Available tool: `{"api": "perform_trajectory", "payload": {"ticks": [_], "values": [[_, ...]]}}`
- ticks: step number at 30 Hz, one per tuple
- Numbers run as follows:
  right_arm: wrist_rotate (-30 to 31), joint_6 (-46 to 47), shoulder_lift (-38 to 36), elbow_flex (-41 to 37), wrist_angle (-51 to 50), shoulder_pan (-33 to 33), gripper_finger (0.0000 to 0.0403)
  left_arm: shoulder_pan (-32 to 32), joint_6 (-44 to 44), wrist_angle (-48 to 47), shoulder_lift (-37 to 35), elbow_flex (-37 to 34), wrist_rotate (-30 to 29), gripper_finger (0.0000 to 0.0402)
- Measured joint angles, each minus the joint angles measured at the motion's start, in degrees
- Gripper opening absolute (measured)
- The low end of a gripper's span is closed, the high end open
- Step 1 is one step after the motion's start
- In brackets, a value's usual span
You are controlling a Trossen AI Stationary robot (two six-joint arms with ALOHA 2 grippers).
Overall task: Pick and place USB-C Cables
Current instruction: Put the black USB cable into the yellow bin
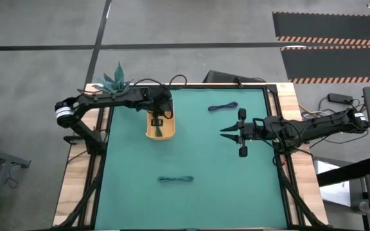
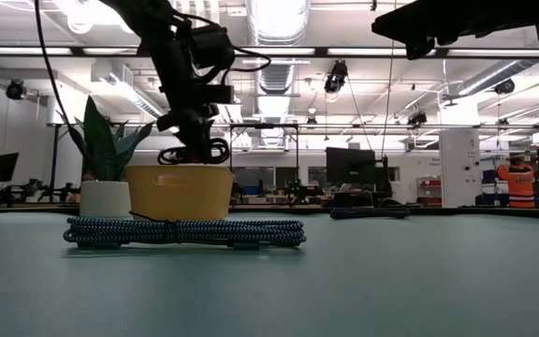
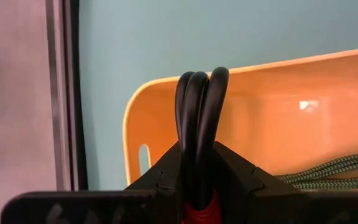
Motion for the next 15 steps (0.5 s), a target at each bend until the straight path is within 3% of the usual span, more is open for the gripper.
{"api": "perform_trajectory", "payload": {"ticks": [15], "values": [[0.02,-0.13,0.0,0.0,-0.04,0.0,0.0059,2.63,1.64,4.13,-0.02,-4.58,1.94,0.0049]]}}
